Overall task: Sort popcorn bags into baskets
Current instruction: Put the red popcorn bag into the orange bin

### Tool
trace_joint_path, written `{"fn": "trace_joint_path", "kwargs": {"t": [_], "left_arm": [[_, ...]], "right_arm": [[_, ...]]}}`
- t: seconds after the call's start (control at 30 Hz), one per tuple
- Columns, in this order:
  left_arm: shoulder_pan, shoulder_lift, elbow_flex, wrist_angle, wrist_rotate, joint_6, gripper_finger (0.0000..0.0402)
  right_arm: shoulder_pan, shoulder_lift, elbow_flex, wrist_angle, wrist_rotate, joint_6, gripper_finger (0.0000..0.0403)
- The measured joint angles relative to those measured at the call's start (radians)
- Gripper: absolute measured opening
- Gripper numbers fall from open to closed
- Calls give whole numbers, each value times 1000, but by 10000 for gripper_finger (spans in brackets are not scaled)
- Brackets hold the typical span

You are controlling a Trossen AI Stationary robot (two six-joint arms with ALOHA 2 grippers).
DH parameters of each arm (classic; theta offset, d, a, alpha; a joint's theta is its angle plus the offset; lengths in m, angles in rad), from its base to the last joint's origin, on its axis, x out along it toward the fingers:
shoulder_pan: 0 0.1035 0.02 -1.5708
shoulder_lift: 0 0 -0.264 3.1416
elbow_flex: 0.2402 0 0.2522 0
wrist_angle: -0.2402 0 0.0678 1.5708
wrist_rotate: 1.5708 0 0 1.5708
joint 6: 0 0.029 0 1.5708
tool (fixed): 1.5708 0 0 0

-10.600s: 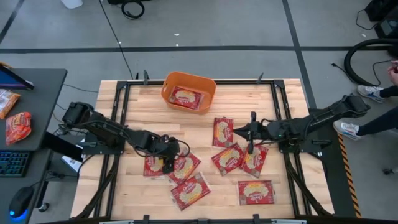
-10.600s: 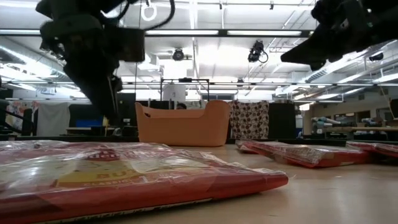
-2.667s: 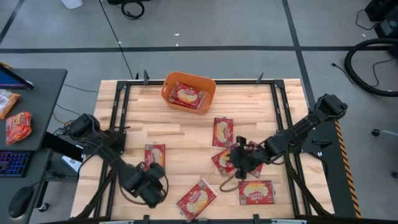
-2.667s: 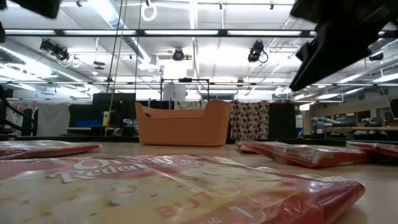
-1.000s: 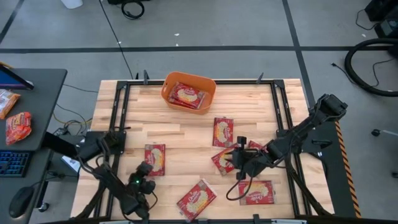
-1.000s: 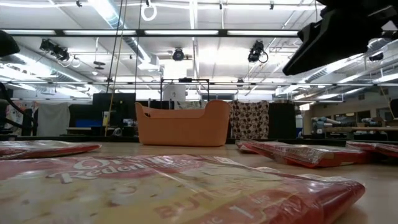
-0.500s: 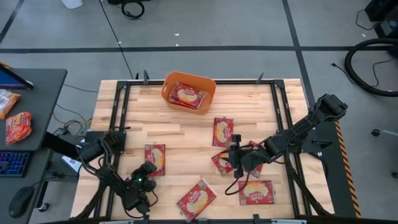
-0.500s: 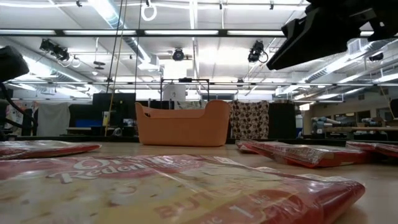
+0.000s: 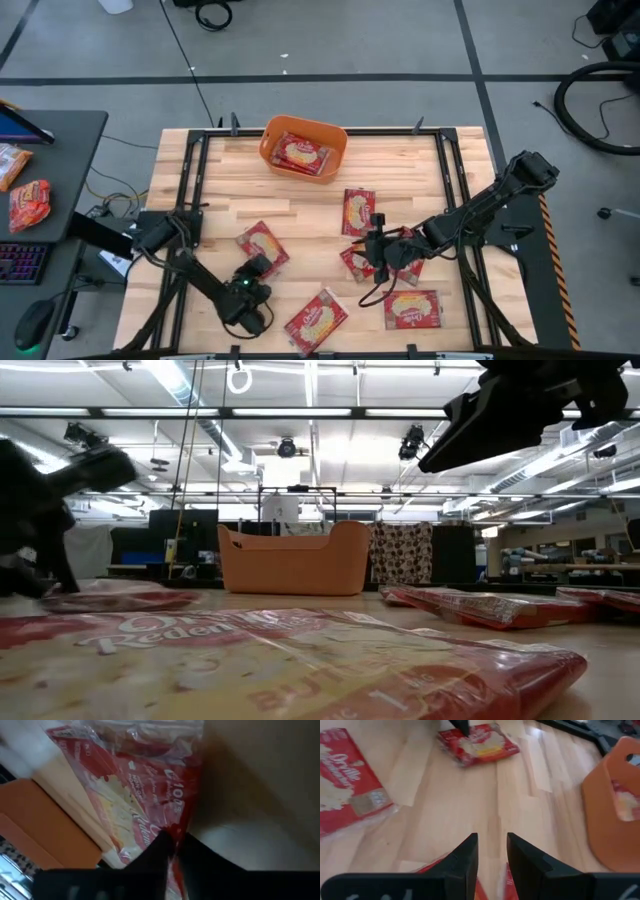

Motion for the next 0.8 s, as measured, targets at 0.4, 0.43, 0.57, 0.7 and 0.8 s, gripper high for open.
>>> {"fn": "trace_joint_path", "kwargs": {"t": [0.4, 0.43, 0.57, 0.7, 0.8], "left_arm": [[97, -148, -1, 21, -89, -31, 17], [104, -175, -2, 31, -80, -34, 17], [145, -263, -1, 119, -73, -37, 17], [210, -329, -1, 173, -99, -32, 17], [275, -347, 17, 206, -113, 24, 17]], "right_arm": [[29, 0, 0, 23, -62, 95, 108], [35, 0, 0, 33, -59, 81, 108], [56, 0, 0, 49, -3, 52, 108], [59, 0, 0, 45, 42, 53, 108], [57, 0, 0, 35, 47, 60, 108]]}}
